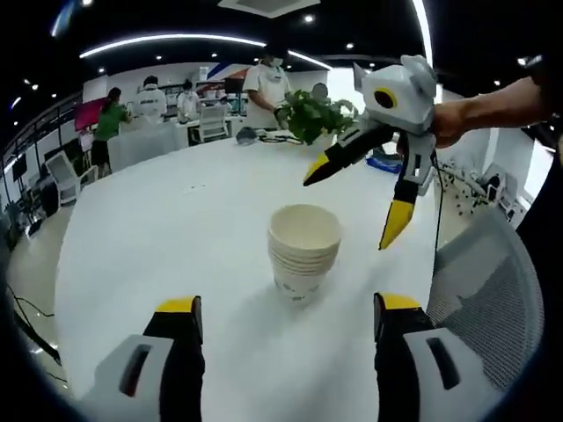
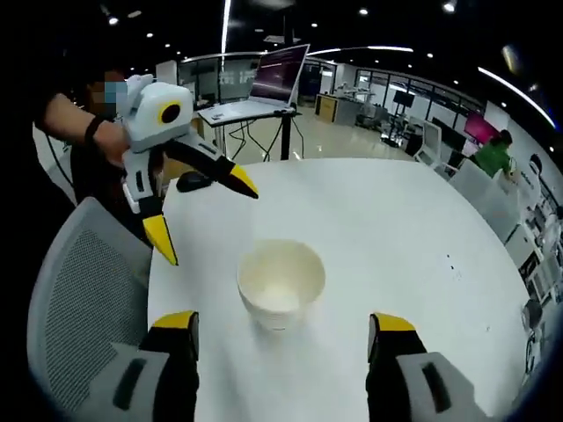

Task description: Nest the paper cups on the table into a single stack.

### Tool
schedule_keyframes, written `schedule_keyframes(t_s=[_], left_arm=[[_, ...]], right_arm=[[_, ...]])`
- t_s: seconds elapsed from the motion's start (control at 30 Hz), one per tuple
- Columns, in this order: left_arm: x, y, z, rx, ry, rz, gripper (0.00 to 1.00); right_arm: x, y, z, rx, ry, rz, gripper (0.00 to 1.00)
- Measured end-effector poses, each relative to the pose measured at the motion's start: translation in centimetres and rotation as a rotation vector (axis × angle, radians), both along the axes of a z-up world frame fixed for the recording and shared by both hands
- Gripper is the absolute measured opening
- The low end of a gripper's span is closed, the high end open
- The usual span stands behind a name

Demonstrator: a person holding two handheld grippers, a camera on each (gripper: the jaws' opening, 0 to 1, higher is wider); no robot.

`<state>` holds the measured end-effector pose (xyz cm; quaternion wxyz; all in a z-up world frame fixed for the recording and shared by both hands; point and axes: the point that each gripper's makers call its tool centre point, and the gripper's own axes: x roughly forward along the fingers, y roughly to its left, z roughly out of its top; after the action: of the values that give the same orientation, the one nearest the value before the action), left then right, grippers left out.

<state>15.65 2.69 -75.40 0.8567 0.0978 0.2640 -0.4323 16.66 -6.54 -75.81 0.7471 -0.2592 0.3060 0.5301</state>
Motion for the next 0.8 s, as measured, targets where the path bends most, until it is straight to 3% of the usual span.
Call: schedule_keyframes(t_s=[0.13, 0.27, 0.4, 0.5, 0.57, 0.8], left_arm=[[0.6, -1.4, -0.1, 0.058, -0.019, -0.101, 0.78], [1.4, -2.8, -0.7, 0.092, -0.021, -0.167, 0.74], [2.1, -3.4, -2.1, 0.153, -0.031, -0.236, 0.59], [2.5, -3.8, -3.2, 0.164, -0.015, -0.254, 0.4], [2.1, -4.2, -3.0, 0.155, 0.006, -0.274, 0.26], [3.8, -4.2, -3.3, 0.162, 0.007, -0.27, 0.25]], right_arm=[[-0.2, 0.7, -0.2, -0.008, -0.006, 0.043, 0.76], [0.1, 1.2, -1.9, -0.013, 0.015, 0.062, 0.73], [0.5, 1.1, -3.1, -0.029, 0.026, 0.068, 0.55], [0.5, 1.5, -3.1, -0.006, 0.041, 0.06, 0.38], [0.7, 1.5, -3.4, -0.012, 0.045, 0.048, 0.27], [2.1, 1.0, -3.4, -0.007, 0.049, 0.021, 0.24]])
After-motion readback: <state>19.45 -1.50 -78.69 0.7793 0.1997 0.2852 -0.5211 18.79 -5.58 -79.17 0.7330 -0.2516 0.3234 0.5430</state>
